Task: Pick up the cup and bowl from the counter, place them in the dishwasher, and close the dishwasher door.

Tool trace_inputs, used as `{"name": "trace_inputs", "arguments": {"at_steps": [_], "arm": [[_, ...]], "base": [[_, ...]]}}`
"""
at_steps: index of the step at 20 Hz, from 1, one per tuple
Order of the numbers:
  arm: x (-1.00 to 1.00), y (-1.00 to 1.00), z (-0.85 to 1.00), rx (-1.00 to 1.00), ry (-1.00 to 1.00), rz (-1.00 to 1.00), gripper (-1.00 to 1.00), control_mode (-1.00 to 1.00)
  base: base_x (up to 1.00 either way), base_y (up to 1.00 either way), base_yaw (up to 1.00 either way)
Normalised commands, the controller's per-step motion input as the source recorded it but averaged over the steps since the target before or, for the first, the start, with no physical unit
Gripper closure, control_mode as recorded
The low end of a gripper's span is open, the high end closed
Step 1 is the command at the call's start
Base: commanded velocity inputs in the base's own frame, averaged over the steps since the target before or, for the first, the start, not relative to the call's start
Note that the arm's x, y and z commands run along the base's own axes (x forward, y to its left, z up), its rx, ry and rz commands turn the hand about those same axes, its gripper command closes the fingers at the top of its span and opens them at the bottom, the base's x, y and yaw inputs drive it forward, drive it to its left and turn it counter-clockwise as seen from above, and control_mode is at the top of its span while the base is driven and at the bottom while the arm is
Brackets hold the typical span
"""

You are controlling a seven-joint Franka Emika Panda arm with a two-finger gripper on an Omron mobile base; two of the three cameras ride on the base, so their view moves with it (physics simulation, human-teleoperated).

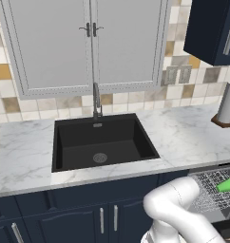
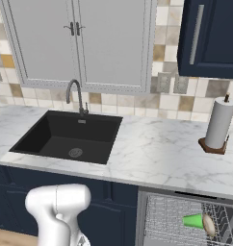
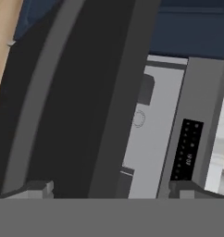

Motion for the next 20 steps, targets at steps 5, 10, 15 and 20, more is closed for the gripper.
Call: {"name": "trace_inputs", "arguments": {"at_steps": [5,10,15,20], "arm": [[-0.41,0.00,-1.00,-0.39,-0.26,0.25,-1.00,-1.00],[-0.25,-0.34,-1.00,-0.48,-0.27,0.16,-1.00,-1.00],[-0.26,-0.61,-1.00,-0.51,-0.26,0.15,-1.00,-1.00],[-0.48,-0.23,-1.00,-0.50,-0.21,0.20,-1.00,-1.00]], "base": [[0.00,0.00,0.00],[0.00,0.00,0.00],[0.00,0.00,0.00],[0.00,0.00,0.00]]}}
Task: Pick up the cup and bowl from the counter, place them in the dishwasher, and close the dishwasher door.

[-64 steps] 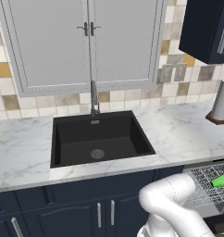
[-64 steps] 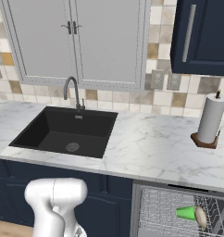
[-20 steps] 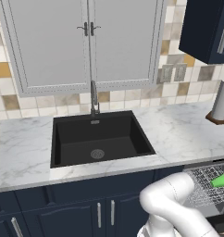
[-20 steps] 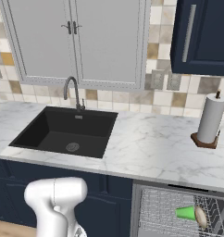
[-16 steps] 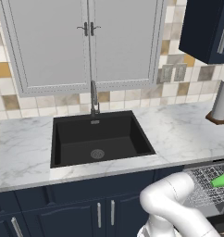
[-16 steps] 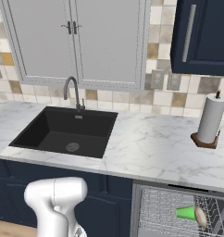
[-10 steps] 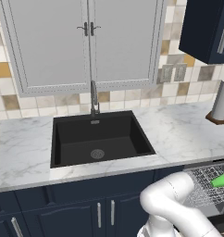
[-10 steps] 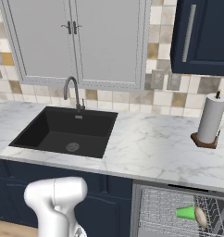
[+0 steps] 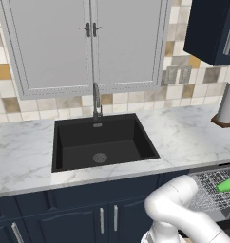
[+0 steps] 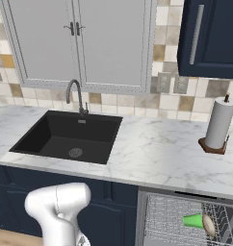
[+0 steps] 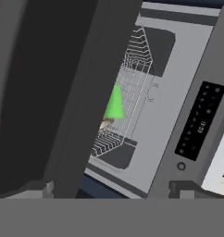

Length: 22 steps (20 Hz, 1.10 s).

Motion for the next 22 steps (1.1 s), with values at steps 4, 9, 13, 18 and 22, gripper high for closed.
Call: {"name": "trace_inputs", "arguments": {"at_steps": [4,9,13,18,22], "arm": [[-0.79,-0.05,-1.00,-0.45,-0.24,0.25,-1.00,-1.00],[-0.96,0.00,-1.00,-0.42,-0.21,0.29,-1.00,-1.00],[-0.96,0.00,-1.00,-0.38,-0.20,0.33,-1.00,-1.00],[-0.83,0.23,-1.00,-0.40,-0.18,0.34,-1.00,-1.00],[-0.82,0.35,-1.00,-0.40,-0.16,0.35,-1.00,-1.00]], "base": [[0.00,0.00,0.00],[0.00,0.00,0.00],[0.00,0.00,0.00],[0.00,0.00,0.00],[0.00,0.00,0.00]]}}
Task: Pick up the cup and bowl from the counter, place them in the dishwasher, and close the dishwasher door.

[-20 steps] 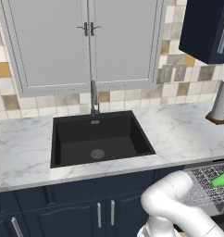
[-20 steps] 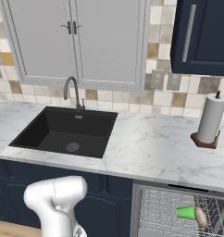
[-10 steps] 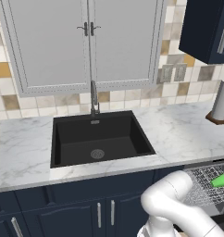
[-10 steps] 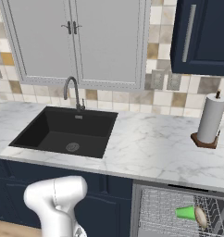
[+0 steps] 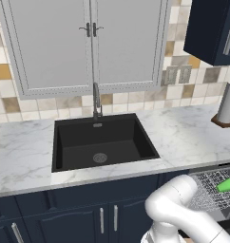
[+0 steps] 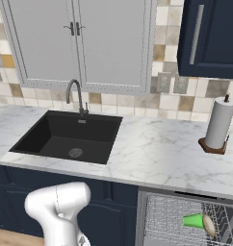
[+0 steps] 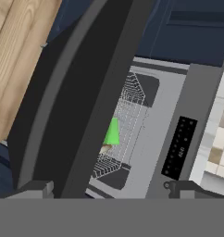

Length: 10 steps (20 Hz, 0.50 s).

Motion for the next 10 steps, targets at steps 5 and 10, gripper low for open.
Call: {"name": "trace_inputs", "arguments": {"at_steps": [5,10], "arm": [[-0.75,0.41,-1.00,-0.39,-0.17,0.35,-1.00,-1.00],[-0.36,0.71,-1.00,-0.40,-0.20,0.31,-1.00,-1.00]], "base": [[0.00,0.00,0.00],[0.00,0.00,0.00]]}}
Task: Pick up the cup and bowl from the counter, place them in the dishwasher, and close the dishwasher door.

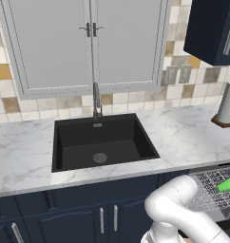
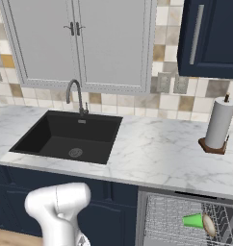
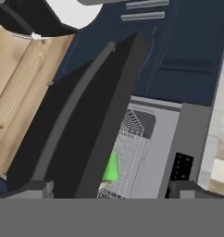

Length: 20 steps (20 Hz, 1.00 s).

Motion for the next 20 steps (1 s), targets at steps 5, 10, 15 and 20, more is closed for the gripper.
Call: {"name": "trace_inputs", "arguments": {"at_steps": [5,10,15,20], "arm": [[-0.14,0.81,-1.00,-0.43,-0.22,0.27,-1.00,-1.00],[-0.13,0.63,-1.00,-0.45,-0.23,0.24,-1.00,-1.00],[-0.06,0.19,-1.00,-0.46,-0.25,0.21,-1.00,-1.00],[-0.06,0.00,-1.00,-0.43,-0.25,0.20,-1.00,-1.00]], "base": [[0.00,0.00,0.00],[0.00,0.00,0.00],[0.00,0.00,0.00],[0.00,0.00,0.00]]}}
